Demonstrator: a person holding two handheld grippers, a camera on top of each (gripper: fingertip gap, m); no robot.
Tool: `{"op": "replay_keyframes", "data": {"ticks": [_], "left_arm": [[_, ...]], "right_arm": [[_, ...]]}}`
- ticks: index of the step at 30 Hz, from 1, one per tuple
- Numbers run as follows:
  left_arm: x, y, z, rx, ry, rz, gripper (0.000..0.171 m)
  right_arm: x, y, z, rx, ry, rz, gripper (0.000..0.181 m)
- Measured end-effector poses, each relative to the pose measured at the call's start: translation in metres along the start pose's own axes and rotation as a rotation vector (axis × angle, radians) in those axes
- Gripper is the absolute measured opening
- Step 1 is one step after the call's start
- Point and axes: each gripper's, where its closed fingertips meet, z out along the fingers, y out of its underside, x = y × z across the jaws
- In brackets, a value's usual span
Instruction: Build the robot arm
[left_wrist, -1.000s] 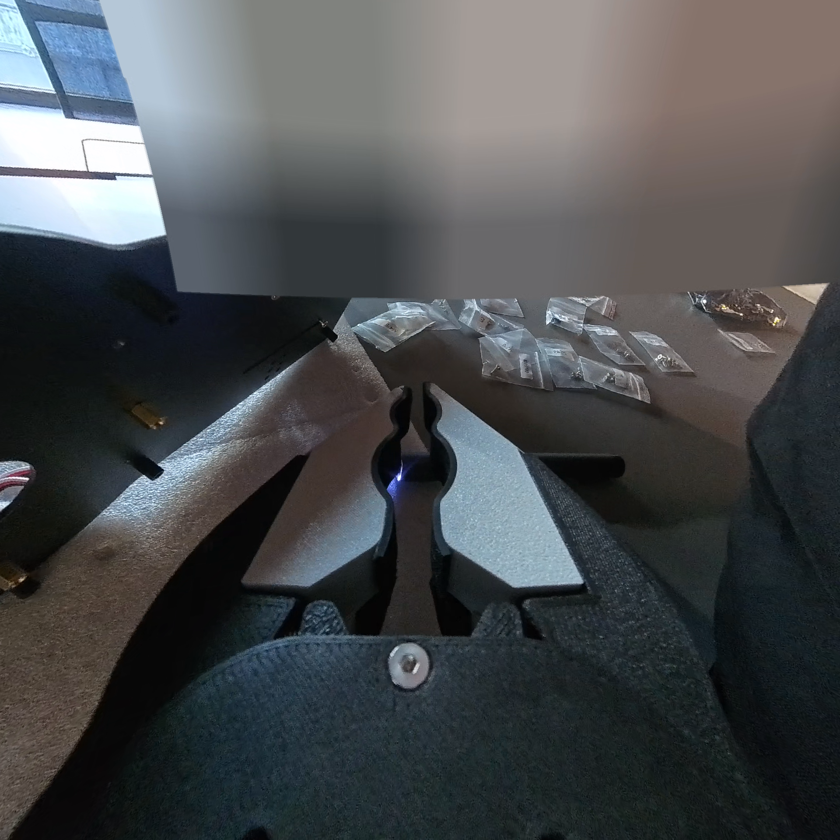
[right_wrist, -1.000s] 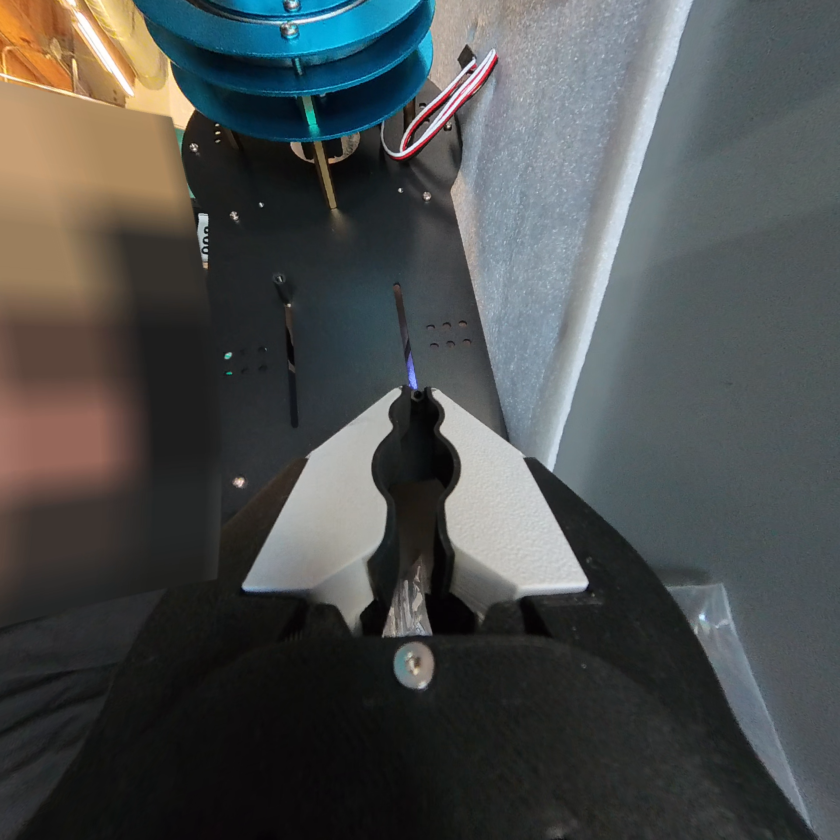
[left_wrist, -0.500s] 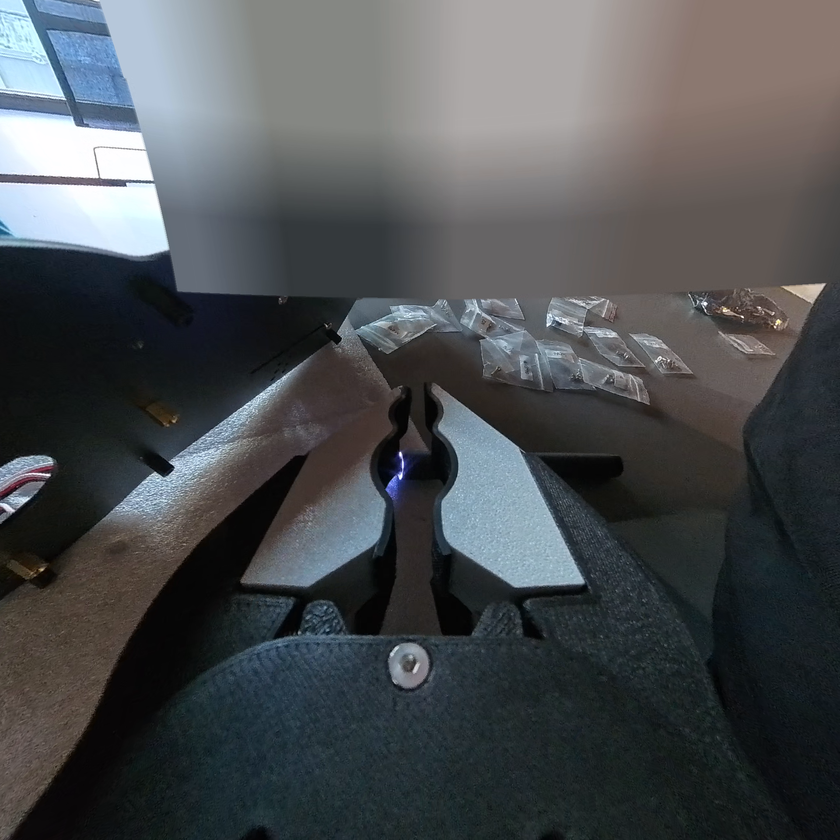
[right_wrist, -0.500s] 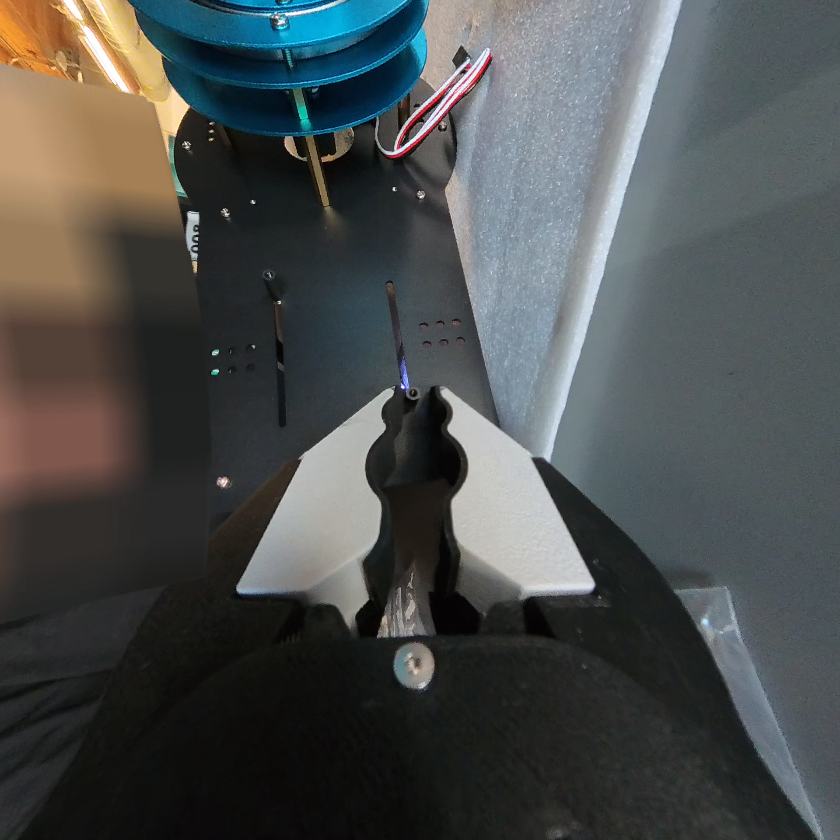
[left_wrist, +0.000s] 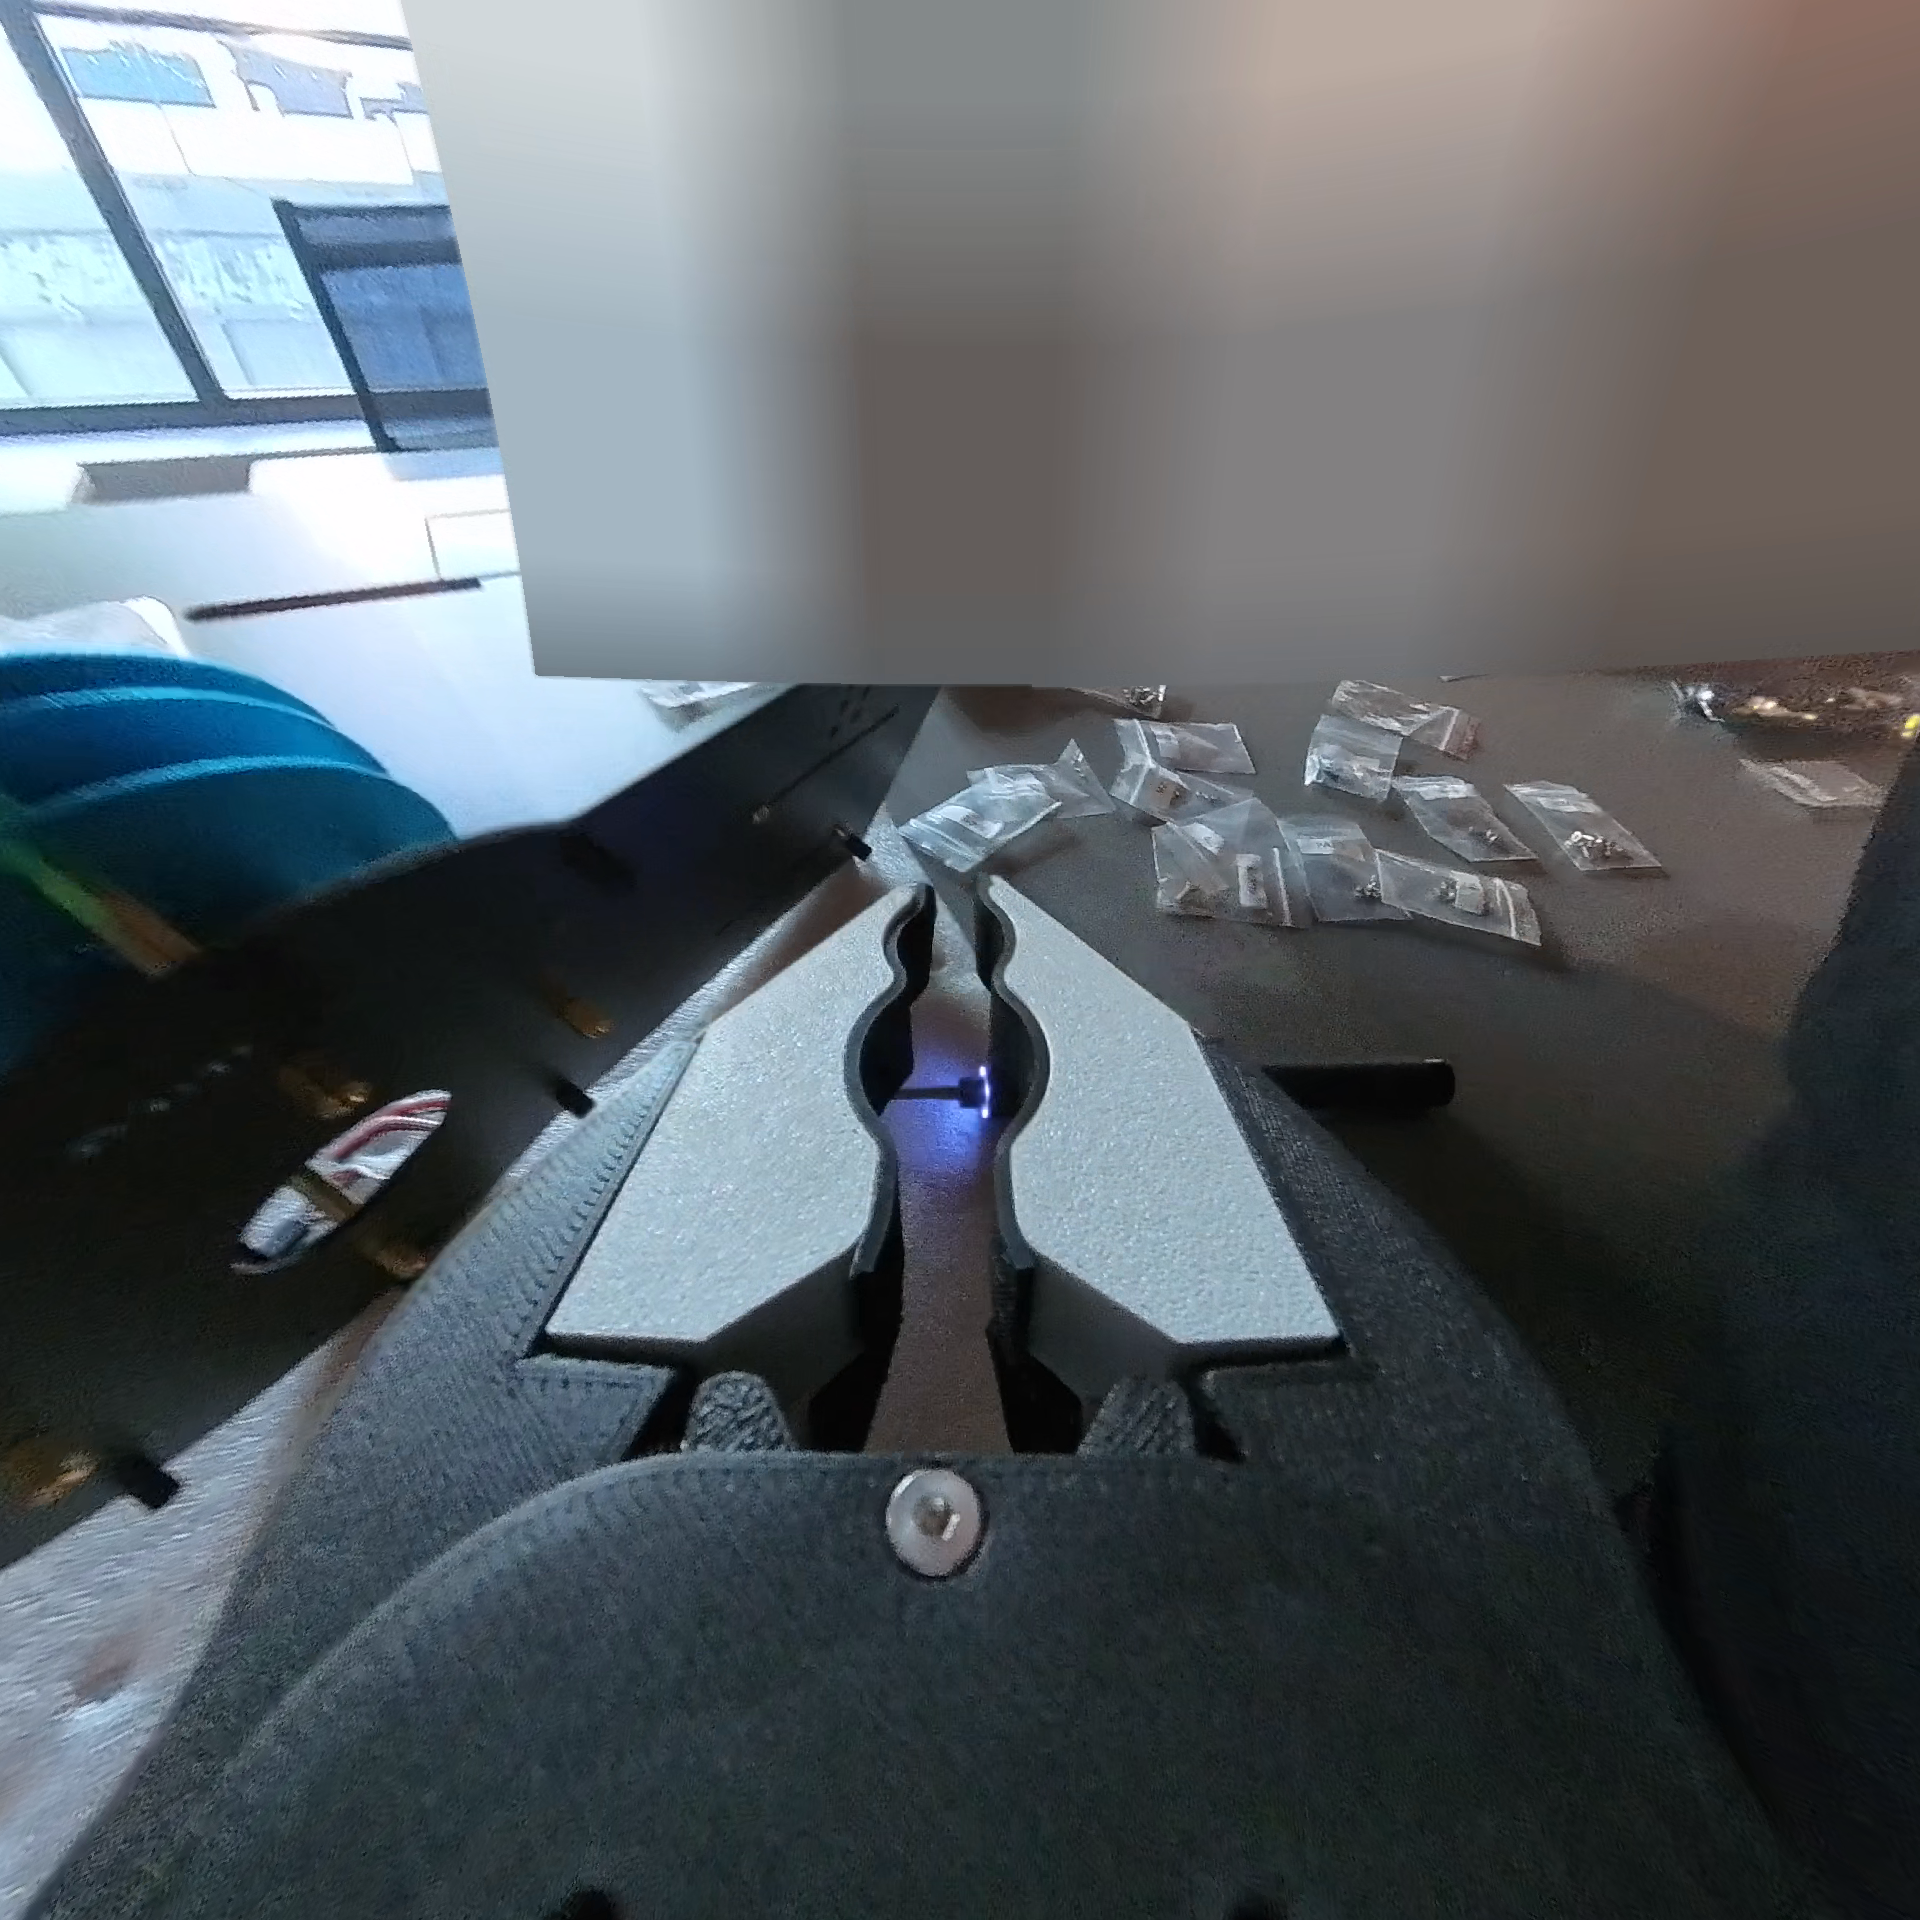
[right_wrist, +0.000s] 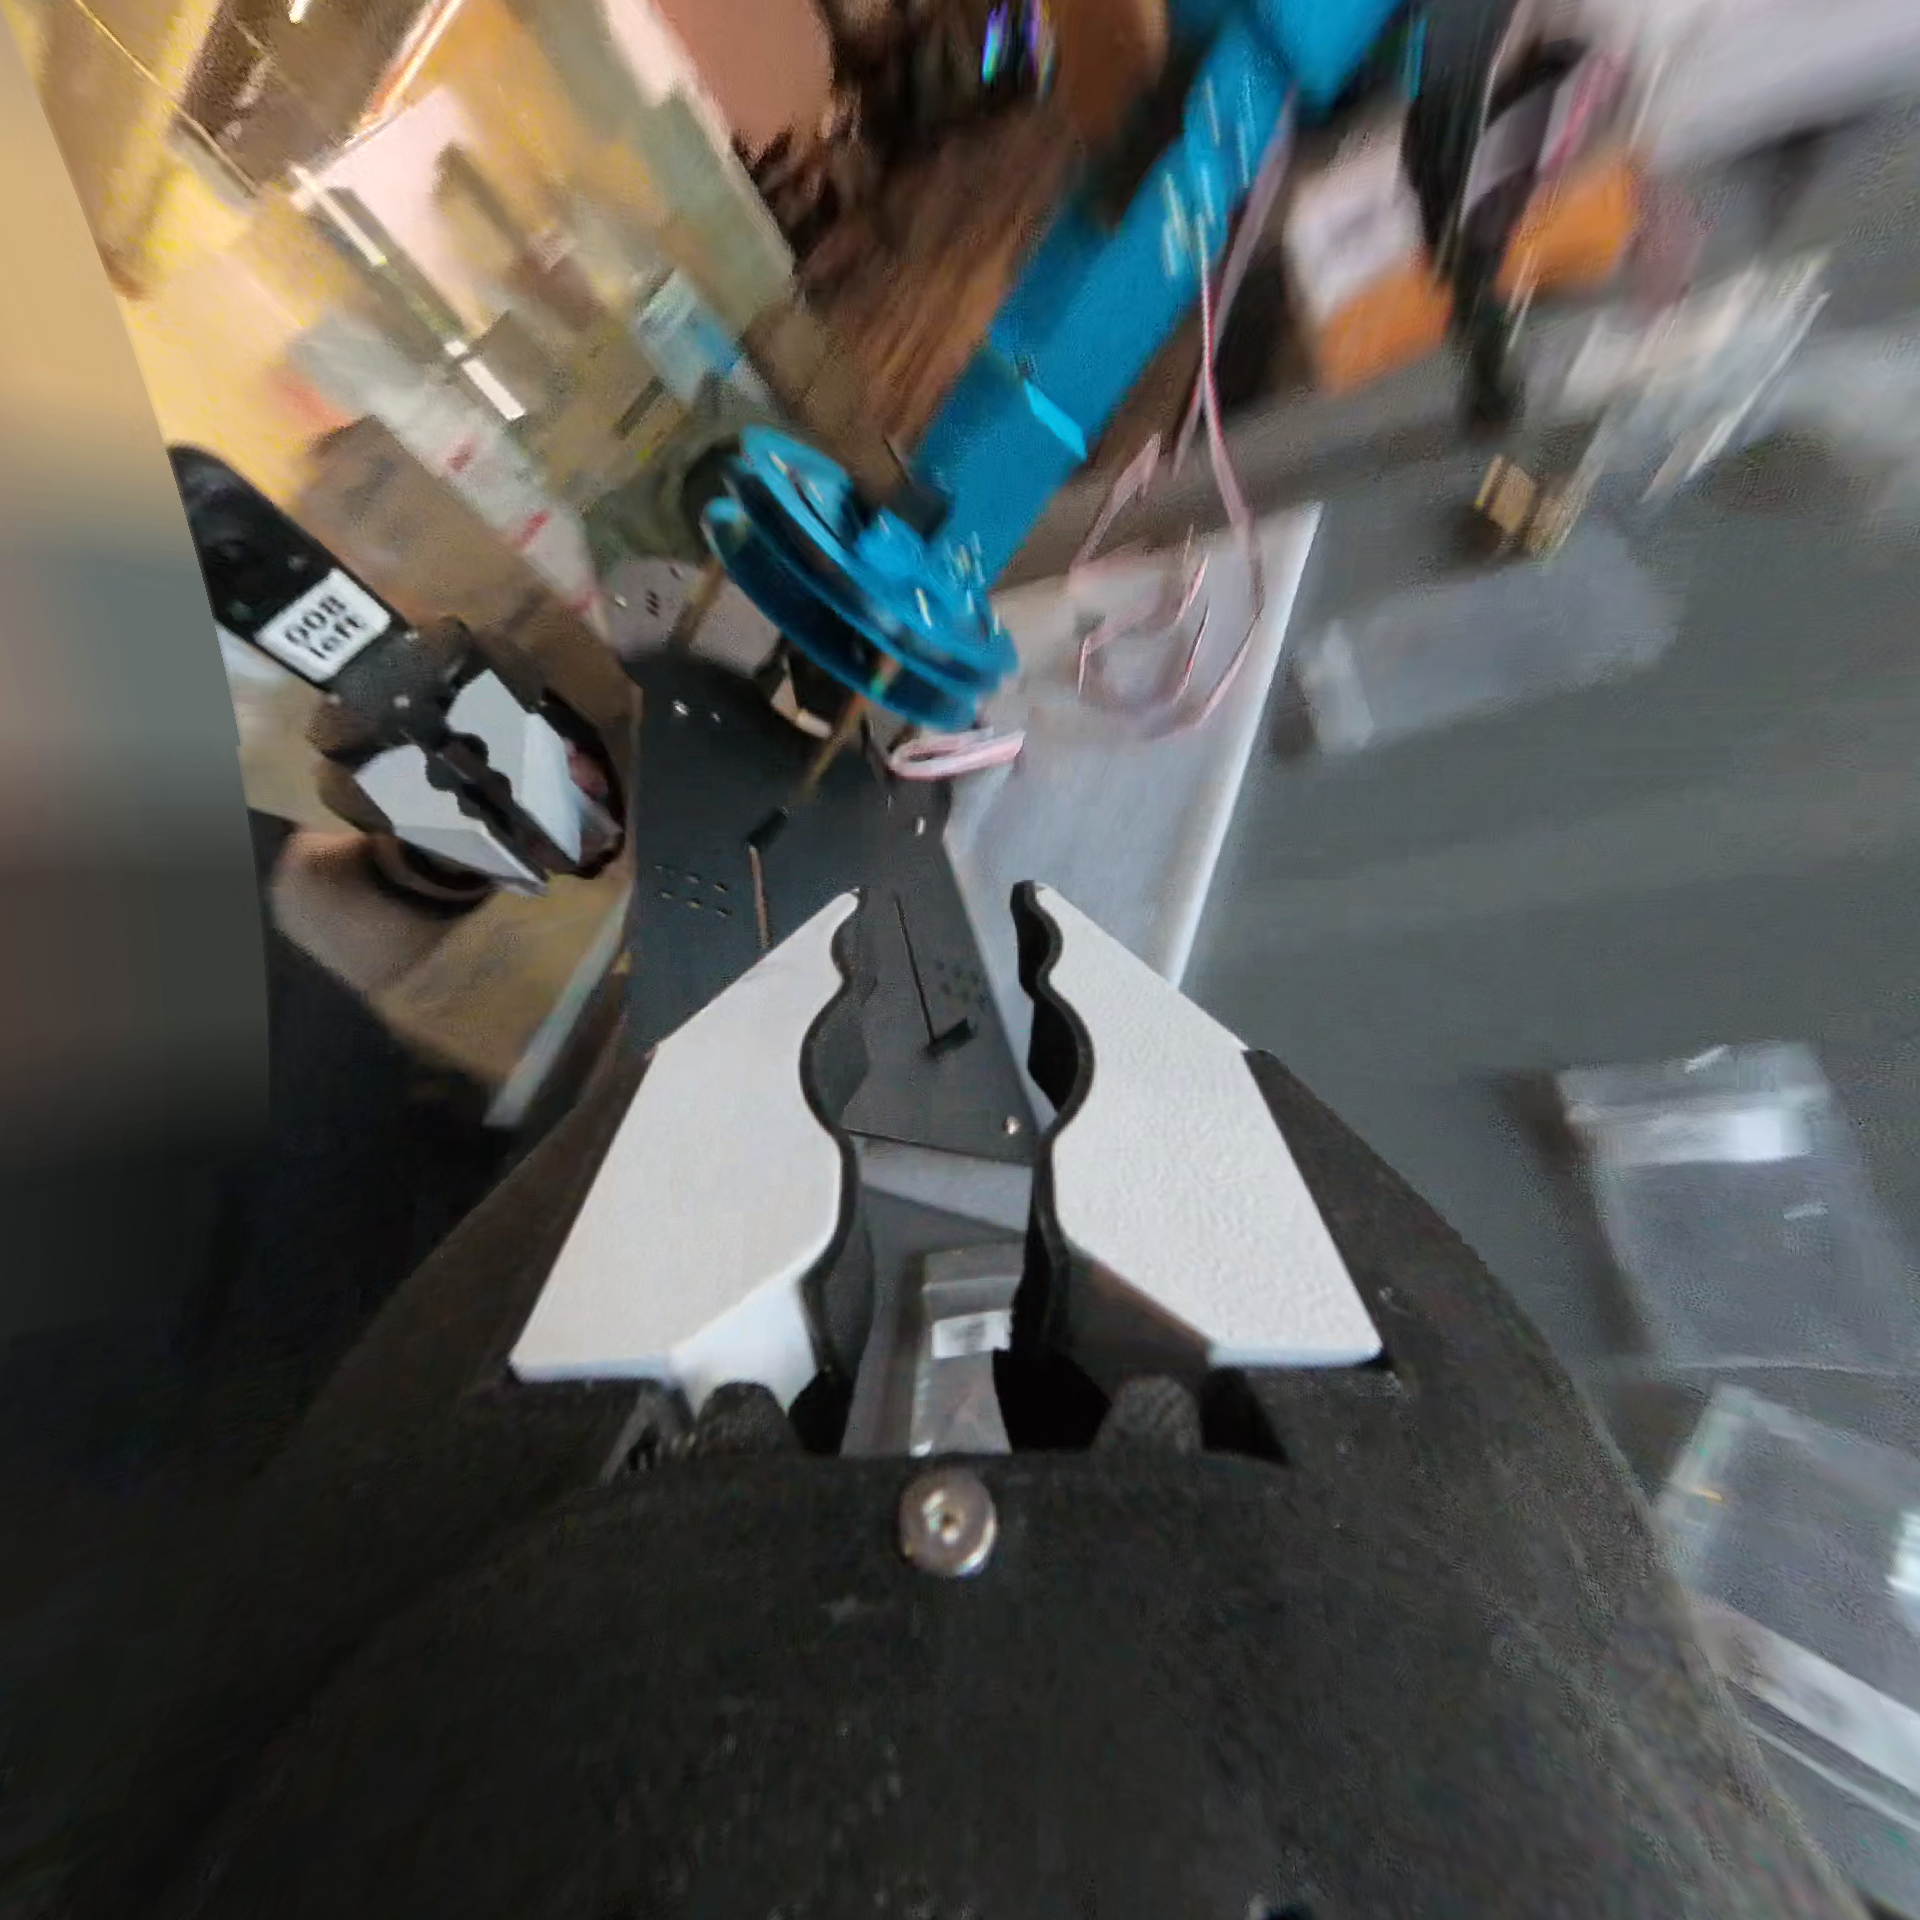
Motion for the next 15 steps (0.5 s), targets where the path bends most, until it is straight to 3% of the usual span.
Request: {"op": "replay_keyframes", "data": {"ticks": [3, 6, 8, 12, 15], "left_arm": [[0.000, -0.015, -0.010, 0.016, -0.030, 0.047, 0.006], [0.009, -0.026, -0.016, 0.036, -0.025, 0.050, 0.006], [0.016, -0.028, -0.017, 0.032, -0.015, 0.027, 0.007], [0.030, -0.031, -0.023, 0.016, -0.025, 0.008, 0.006], [0.040, -0.029, -0.029, -0.035, -0.058, 0.039, 0.005]], "right_arm": [[-0.051, -0.023, -0.044, 0.207, 0.135, -0.288, 0.027], [-0.104, -0.009, -0.068, 0.298, 0.082, -0.225, 0.033], [-0.115, 0.013, -0.070, 0.313, 0.115, -0.116, 0.040], [-0.125, 0.080, -0.028, 0.164, 0.241, -0.026, 0.056], [-0.136, 0.112, 0.017, 0.046, 0.270, -0.104, 0.055]]}}
